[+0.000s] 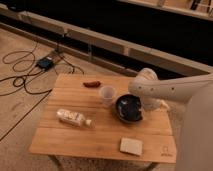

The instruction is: Place the white sponge in the ceramic bowl

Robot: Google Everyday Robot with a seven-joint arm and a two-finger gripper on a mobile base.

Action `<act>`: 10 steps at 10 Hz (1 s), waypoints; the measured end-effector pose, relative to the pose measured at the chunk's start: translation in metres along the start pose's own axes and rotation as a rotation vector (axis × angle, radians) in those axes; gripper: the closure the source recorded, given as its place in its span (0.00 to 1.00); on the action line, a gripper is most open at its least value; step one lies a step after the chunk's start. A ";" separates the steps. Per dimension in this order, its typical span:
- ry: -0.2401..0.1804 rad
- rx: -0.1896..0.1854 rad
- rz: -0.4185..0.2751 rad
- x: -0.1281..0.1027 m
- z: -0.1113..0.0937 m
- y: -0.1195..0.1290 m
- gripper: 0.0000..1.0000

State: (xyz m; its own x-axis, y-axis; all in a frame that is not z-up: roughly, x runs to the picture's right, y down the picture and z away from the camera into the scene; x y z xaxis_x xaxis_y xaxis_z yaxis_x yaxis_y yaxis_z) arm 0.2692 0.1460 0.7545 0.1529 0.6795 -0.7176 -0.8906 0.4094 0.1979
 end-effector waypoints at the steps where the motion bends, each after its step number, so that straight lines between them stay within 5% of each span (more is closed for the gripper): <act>1: 0.009 -0.003 0.039 0.006 0.000 0.002 0.20; 4: 0.021 0.007 0.132 0.015 0.003 0.012 0.20; 10: -0.002 0.035 0.161 0.008 0.006 0.021 0.20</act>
State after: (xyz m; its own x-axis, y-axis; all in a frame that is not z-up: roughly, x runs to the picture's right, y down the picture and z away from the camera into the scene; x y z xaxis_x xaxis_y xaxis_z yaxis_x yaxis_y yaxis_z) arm 0.2540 0.1633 0.7567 0.0105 0.7389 -0.6738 -0.8883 0.3162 0.3330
